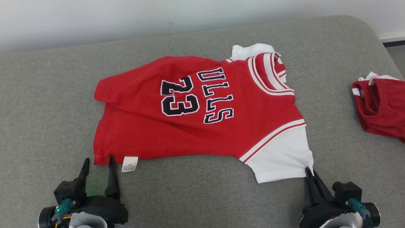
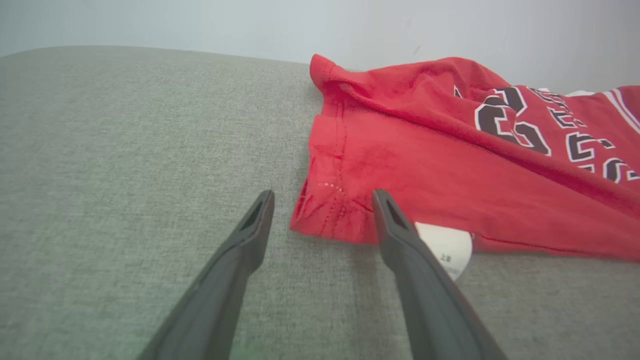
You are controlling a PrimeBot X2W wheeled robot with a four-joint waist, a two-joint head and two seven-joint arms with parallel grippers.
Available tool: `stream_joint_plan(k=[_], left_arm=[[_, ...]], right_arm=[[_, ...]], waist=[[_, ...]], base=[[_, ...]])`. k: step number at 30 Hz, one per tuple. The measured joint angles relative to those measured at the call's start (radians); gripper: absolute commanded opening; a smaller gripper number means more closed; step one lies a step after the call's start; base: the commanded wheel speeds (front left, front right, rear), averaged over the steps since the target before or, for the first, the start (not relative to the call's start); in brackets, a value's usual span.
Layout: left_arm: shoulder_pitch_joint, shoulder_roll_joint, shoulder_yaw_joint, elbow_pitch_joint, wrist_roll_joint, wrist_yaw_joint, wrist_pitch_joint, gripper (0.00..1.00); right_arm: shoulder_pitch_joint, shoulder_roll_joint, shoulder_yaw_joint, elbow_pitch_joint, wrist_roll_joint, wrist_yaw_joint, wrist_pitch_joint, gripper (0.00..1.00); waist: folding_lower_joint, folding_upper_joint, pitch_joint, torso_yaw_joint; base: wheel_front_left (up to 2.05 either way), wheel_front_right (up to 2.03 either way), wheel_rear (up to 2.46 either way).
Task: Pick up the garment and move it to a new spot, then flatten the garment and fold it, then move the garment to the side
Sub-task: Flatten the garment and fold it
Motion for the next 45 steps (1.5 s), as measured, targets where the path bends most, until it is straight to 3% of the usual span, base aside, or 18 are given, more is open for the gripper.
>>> stream_joint_plan(k=[2,3,5,6,7,14,21,30,39,45], left_arm=[[0.000,0.000,-0.004,0.014,-0.002,0.000,0.000,1.00],[-0.002,0.000,-0.008,0.020,-0.001,-0.001,0.000,0.95],[-0.011,-0.001,-0.007,0.026,-0.001,-0.001,0.000,0.72],[-0.018,0.000,-0.006,0.026,0.000,-0.002,0.000,0.32],[-0.024,0.000,-0.005,0.025,0.003,-0.002,0.000,0.00],[-0.022,0.000,0.008,0.012,0.026,-0.019,0.000,0.00],[-0.002,0.012,0.022,-0.083,0.067,-0.044,0.000,0.00],[-0.164,0.156,-0.052,-0.145,0.095,-0.053,0.000,0.00],[-0.380,0.320,-0.144,-0.100,0.096,-0.054,0.000,0.00],[-0.479,0.374,-0.188,-0.047,0.099,-0.054,0.000,0.00]], right_arm=[[-0.001,0.000,0.000,-0.003,0.000,0.000,0.000,0.00],[-0.002,0.000,-0.001,-0.004,0.000,0.000,0.000,0.00],[-0.004,0.000,-0.001,-0.007,0.000,0.000,0.000,0.00],[-0.005,-0.001,-0.001,-0.007,0.000,0.000,0.000,0.00],[-0.005,-0.001,-0.001,-0.008,0.000,0.000,0.000,0.00],[-0.007,0.003,-0.009,-0.042,0.012,0.000,0.000,0.00],[-0.071,-0.013,0.010,-0.171,0.061,0.000,0.000,0.00],[-0.307,-0.099,0.080,-0.270,0.096,0.000,0.000,0.00],[-0.541,-0.155,0.138,-0.239,0.103,0.000,0.000,0.00],[-0.647,-0.167,0.159,-0.200,0.094,0.000,0.000,0.00]], waist=[[0.0000,0.0000,0.003,0.001],[0.0001,0.0000,0.004,0.001],[0.0000,0.0000,0.007,0.002],[0.0001,0.0000,0.008,0.002],[0.0001,0.0000,0.008,0.002],[0.0001,0.0000,-0.009,0.003],[0.0000,0.0000,-0.085,0.006],[0.0000,-0.0001,-0.198,0.016],[0.0000,-0.0001,-0.273,0.044],[0.0000,-0.0001,-0.298,0.061]], base=[[0.00,0.00,0.00],[0.00,0.00,0.00],[0.00,0.00,0.00],[0.00,0.00,0.00],[0.00,0.00,0.00],[0.00,0.00,0.00],[0.00,0.00,0.00],[0.00,0.00,0.00],[0.00,0.00,0.00],[0.00,0.00,0.00]])
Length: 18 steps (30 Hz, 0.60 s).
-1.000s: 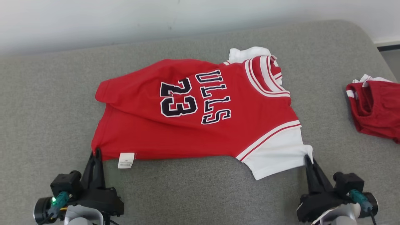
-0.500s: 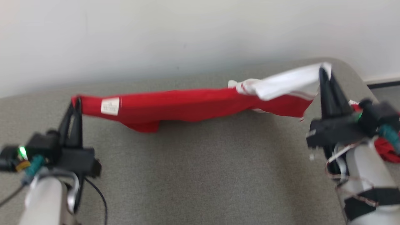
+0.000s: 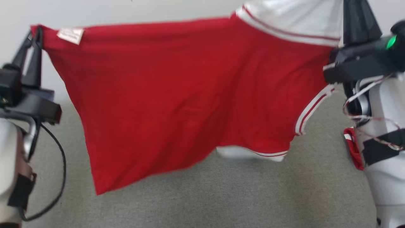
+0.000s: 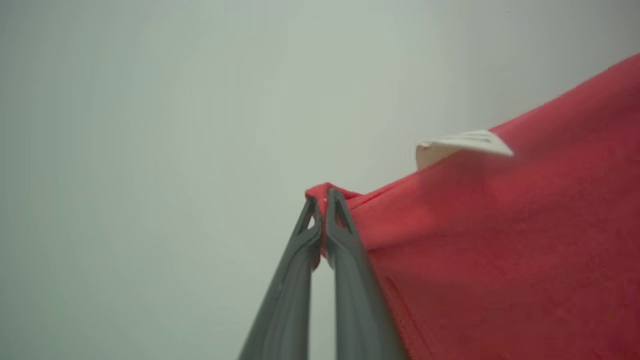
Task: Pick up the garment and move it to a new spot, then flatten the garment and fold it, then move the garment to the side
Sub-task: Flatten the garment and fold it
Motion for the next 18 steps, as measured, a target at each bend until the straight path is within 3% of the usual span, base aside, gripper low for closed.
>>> stream_joint_plan(k=[8,18], left_arm=[[-0.088,0.030,-0.028,0.078,0.005,0.000,0.000,0.00],[-0.264,0.007,-0.056,0.154,0.026,0.031,0.015,0.00]], right_arm=[[-0.104,-0.025,0.052,0.077,-0.025,0.000,0.000,0.00],[-0.338,-0.070,0.086,0.154,-0.074,0.000,0.000,0.00]], waist=[[0.0000,0.0000,0.018,0.023],[0.0001,0.0000,0.149,0.038]], base=[[0.00,0.00,0.00],[0.00,0.00,0.00]])
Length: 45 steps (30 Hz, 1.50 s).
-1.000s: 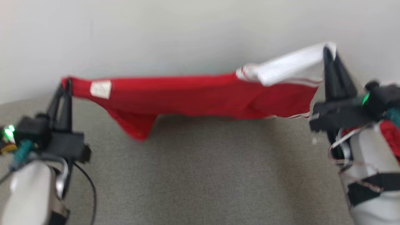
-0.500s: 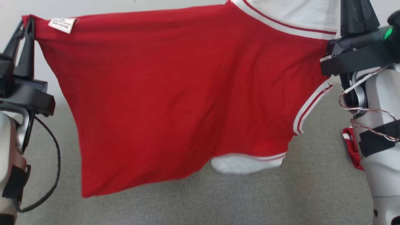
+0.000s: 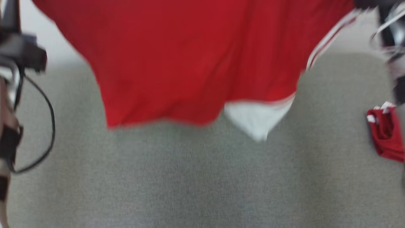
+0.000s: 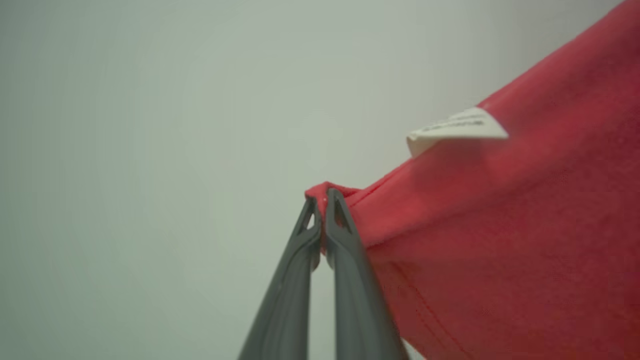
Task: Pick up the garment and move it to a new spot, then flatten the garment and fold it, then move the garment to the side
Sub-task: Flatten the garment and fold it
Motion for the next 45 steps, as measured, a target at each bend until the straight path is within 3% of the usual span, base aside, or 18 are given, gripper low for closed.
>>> stream_joint_plan(k=[8,17,24,29,34,45], left_arm=[[-0.332,-0.007,-0.043,0.011,0.091,0.050,-0.007,0.00],[-0.417,-0.072,-0.071,-0.008,0.090,0.083,-0.015,0.00],[-0.218,-0.113,-0.045,-0.109,0.025,0.115,-0.015,0.00],[-0.012,-0.150,-0.009,-0.174,-0.017,0.125,-0.015,0.00],[0.263,-0.197,0.051,-0.209,-0.047,0.122,-0.015,0.00],[0.649,-0.284,0.164,-0.258,-0.046,0.083,-0.015,0.00]], right_arm=[[-0.289,-0.042,-0.100,-0.007,-0.104,0.000,0.000,0.00],[-0.313,-0.059,-0.183,-0.041,-0.124,0.000,0.000,0.00],[-0.085,-0.066,-0.187,-0.201,-0.012,0.000,0.000,0.00],[0.171,-0.044,-0.256,-0.321,0.062,0.000,0.000,0.00],[0.487,0.020,-0.298,-0.350,0.089,0.000,0.000,0.00],[0.867,0.132,-0.368,-0.348,0.085,0.002,0.000,0.00]], waist=[[0.0002,0.0001,0.185,0.008],[0.0003,0.0002,0.381,0.019],[0.0005,0.0003,0.485,0.030],[-0.0002,0.0001,0.477,0.036],[-0.0002,0.0001,0.405,0.041],[-0.0004,-0.0001,0.182,0.019]], base=[[0.00,0.00,0.00],[0.00,0.00,0.00],[0.00,0.00,0.00],[0.00,0.00,0.00],[0.00,0.00,0.00],[0.00,0.00,0.00]])
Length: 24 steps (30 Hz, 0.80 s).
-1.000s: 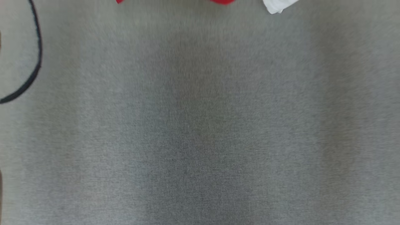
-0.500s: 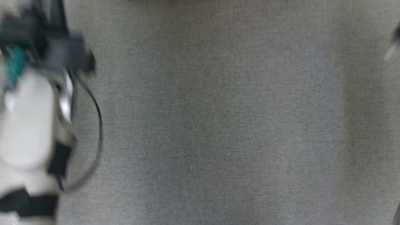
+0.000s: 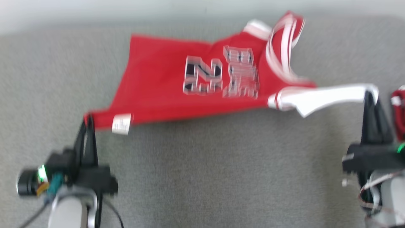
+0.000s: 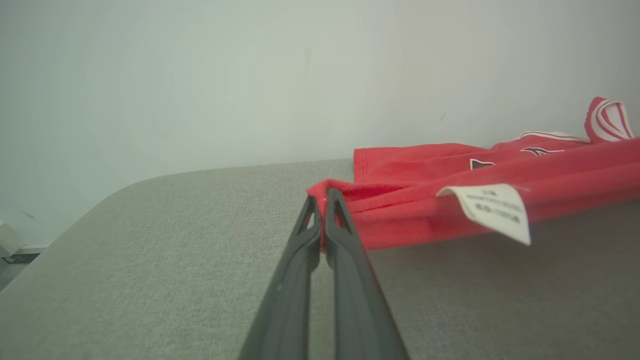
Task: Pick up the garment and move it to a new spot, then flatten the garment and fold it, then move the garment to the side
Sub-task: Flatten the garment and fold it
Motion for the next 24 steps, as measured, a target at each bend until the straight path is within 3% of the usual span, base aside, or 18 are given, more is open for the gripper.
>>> stream_joint_plan(k=[15,24], left_arm=[[0.350,-0.080,0.130,-0.029,0.012,-0.040,0.000,0.00],[0.495,-0.096,0.115,-0.030,0.035,-0.033,0.000,0.00]], right_arm=[[0.312,0.058,0.009,-0.004,-0.059,0.001,0.000,0.00],[0.438,0.041,0.015,0.015,-0.090,0.001,0.000,0.00]], waist=[[0.0000,-0.0001,-0.272,-0.040],[0.0002,-0.0001,-0.347,-0.067]], base=[[0.00,0.00,0.00],[0.00,0.00,0.00]])
